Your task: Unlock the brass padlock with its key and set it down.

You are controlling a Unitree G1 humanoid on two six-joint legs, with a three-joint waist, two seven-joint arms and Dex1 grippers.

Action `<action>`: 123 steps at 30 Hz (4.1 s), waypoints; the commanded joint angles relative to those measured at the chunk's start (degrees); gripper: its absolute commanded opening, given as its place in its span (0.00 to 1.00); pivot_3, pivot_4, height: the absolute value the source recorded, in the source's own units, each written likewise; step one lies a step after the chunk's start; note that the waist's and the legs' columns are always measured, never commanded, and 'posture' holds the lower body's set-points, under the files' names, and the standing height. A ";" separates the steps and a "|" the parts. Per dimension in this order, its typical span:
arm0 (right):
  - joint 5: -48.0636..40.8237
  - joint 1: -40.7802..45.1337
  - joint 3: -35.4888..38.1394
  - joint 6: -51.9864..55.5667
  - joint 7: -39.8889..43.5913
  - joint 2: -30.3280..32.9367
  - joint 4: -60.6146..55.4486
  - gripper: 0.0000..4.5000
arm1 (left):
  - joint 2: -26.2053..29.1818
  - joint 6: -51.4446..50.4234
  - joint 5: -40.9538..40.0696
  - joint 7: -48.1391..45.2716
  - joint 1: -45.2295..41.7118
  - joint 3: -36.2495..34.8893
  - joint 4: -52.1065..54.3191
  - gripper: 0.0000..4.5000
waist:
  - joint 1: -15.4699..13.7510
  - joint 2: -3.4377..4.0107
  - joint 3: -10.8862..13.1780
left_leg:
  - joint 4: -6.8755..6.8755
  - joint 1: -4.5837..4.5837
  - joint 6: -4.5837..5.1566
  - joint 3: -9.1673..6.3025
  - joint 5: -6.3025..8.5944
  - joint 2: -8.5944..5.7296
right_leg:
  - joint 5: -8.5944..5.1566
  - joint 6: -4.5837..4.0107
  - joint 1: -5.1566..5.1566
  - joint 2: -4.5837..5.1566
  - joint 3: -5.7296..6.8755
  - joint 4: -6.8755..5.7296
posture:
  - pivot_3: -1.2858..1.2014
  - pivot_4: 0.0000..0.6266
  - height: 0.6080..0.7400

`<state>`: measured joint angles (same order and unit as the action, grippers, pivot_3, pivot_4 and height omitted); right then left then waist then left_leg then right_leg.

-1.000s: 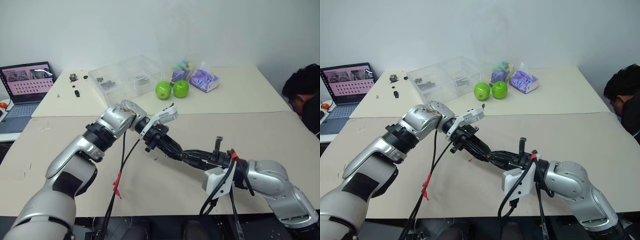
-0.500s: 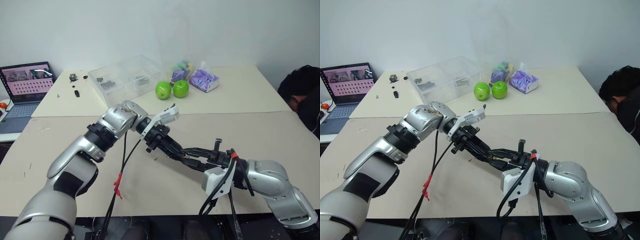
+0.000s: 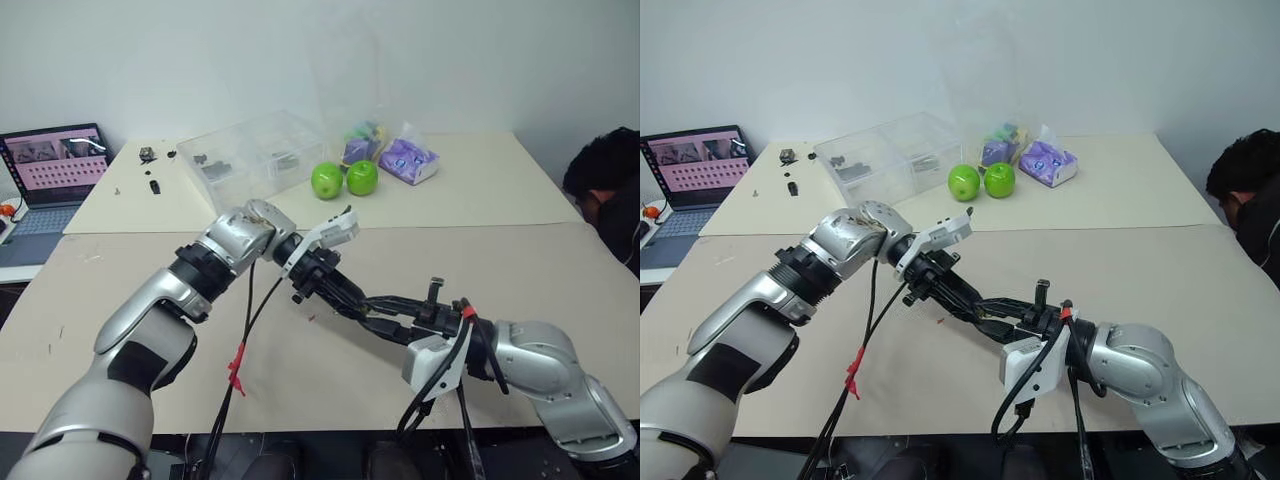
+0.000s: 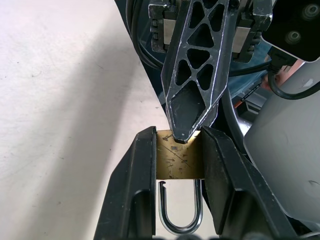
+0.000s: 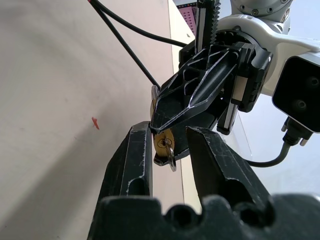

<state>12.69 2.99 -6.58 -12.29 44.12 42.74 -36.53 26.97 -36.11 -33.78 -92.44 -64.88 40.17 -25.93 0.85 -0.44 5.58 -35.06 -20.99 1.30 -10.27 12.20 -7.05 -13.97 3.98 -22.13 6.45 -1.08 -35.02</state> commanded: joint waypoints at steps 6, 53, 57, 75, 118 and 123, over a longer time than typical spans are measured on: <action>-0.47 0.90 0.47 -0.22 -0.92 -0.98 -2.82 0.32 | -0.59 0.62 -0.16 -0.06 -1.68 0.47 0.13 0.18 | 0.03 0.00 0.00 | 0.00 0.00 0.01 0.00 0.00 0.01 | 0.00 0.00 0.00 -0.01 0.00 0.00 | 0.52 0.24 1.00; -0.19 2.05 1.50 -1.88 -1.53 0.04 1.81 0.03 | 5.45 1.75 -3.40 -0.06 -2.47 -1.40 1.63 0.97 | 0.06 0.01 0.00 | 0.00 0.02 0.01 0.00 0.01 0.01 | 0.00 0.00 -0.01 -0.01 0.00 -0.03 | 0.52 0.24 1.00; -0.24 2.73 2.23 -2.23 -1.84 0.50 3.41 0.03 | 6.40 3.42 -3.13 -0.06 -4.36 -4.03 -2.67 0.97 | 0.07 0.00 0.00 | 0.01 0.02 0.01 0.00 0.00 0.00 | 0.00 0.00 -0.01 -0.01 0.00 -0.02 | 0.52 0.24 1.00; -1.24 5.04 3.10 -0.85 -1.65 0.38 4.07 0.03 | -1.93 0.24 8.82 4.17 0.24 -17.71 -8.66 0.08 | 0.42 -0.02 0.01 | -0.01 0.01 -0.24 -0.01 -0.14 -0.01 | -0.01 0.02 -0.02 -0.03 0.01 -0.04 | 0.52 0.24 1.00; 0.35 10.09 3.60 -4.70 -2.96 1.36 11.29 0.03 | -3.19 -5.61 13.01 4.27 6.91 -19.87 1.94 0.00 | 0.19 0.00 0.01 | 0.02 0.03 -0.18 0.00 -0.11 0.01 | 0.00 0.00 -0.01 -0.01 -0.01 -0.04 | 0.52 0.24 1.00; 0.34 9.97 4.05 -5.53 -3.00 1.82 12.55 0.03 | -1.66 -5.42 13.47 5.11 7.46 -20.95 2.33 0.00 | 0.24 0.00 0.00 | 0.03 0.04 -0.19 0.00 -0.11 0.02 | 0.00 0.00 -0.01 -0.02 -0.01 -0.04 | 0.52 0.24 1.00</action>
<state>13.29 12.12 -4.44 -16.55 42.17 44.05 -23.39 24.01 -41.56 -20.36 -87.70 -57.36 21.34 -25.21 1.09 -0.44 5.58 -35.03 -20.95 1.11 -10.28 12.09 -7.03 -13.97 3.98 -22.14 6.43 -1.09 -35.06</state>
